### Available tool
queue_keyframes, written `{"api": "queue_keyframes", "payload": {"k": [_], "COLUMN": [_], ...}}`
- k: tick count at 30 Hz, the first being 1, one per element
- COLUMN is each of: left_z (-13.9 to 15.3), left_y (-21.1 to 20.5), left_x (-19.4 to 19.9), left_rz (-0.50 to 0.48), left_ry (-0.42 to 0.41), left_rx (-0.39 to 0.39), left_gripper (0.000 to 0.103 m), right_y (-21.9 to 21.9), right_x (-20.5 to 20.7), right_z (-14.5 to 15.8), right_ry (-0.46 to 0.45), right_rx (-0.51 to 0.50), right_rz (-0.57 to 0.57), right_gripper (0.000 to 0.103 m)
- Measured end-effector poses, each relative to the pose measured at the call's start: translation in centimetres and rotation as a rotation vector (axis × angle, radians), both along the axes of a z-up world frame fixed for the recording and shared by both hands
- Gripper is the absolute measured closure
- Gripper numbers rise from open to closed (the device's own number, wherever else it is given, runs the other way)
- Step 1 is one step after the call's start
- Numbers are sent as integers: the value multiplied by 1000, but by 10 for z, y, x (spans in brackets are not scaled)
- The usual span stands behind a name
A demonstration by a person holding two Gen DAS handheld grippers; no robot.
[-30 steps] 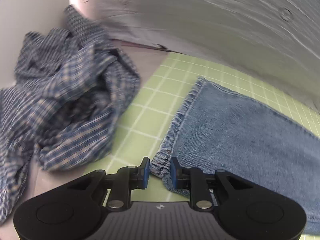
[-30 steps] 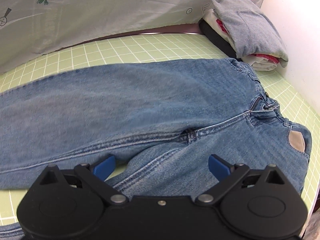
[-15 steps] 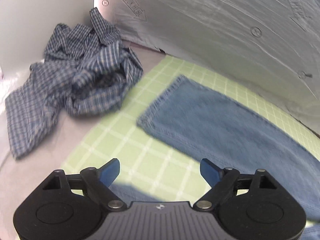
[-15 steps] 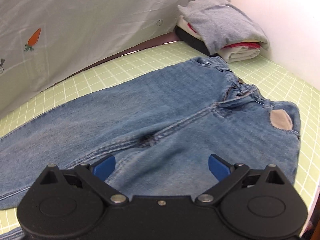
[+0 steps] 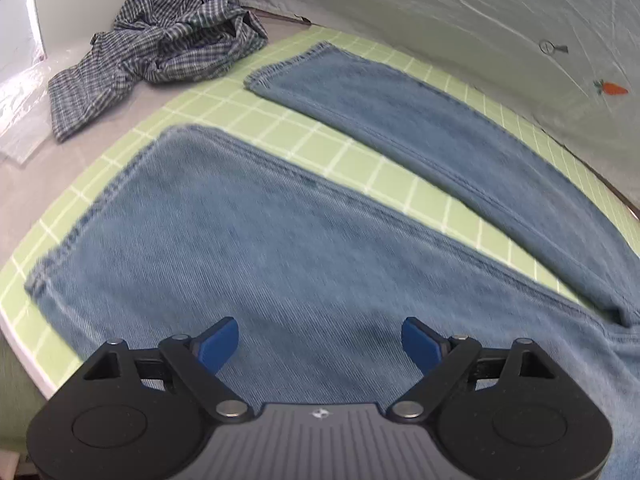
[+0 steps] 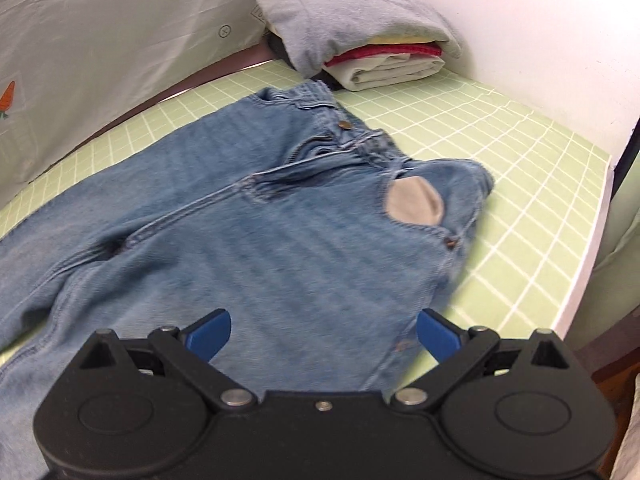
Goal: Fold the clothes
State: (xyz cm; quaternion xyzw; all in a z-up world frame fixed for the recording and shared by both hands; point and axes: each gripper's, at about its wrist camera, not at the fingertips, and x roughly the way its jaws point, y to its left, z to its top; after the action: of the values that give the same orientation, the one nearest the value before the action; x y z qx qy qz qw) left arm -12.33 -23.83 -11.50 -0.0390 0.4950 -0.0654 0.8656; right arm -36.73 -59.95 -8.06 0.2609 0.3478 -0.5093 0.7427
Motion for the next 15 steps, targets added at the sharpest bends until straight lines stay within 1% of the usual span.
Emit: {"api": "queue_keyframes", "payload": {"k": [1,3,7,11,15], "left_z": [-1,-2,-5,-7,-11], "left_y": [-3,-9,-15,-9,4], "left_x": [-7,-22,-44,-59,-67], "left_rz": [2,5,27,64,131], "left_ry": [4,6,28,48,72], "left_rx": [0,-8,-33,-72,-98], "left_gripper": [13,9,9,6,6], "right_y": [-5,-15,-29,-38,-44], "right_x": [-6,-17,-26,-31,-29], "right_z": [-1,-3,-14,-23,-31], "right_ry": [2,-9,-45,-99,-130], "right_rx": [4,24,79,139,184], "right_rz": [3,7,20,29,20], "right_gripper": [3,3,3,3,3]}}
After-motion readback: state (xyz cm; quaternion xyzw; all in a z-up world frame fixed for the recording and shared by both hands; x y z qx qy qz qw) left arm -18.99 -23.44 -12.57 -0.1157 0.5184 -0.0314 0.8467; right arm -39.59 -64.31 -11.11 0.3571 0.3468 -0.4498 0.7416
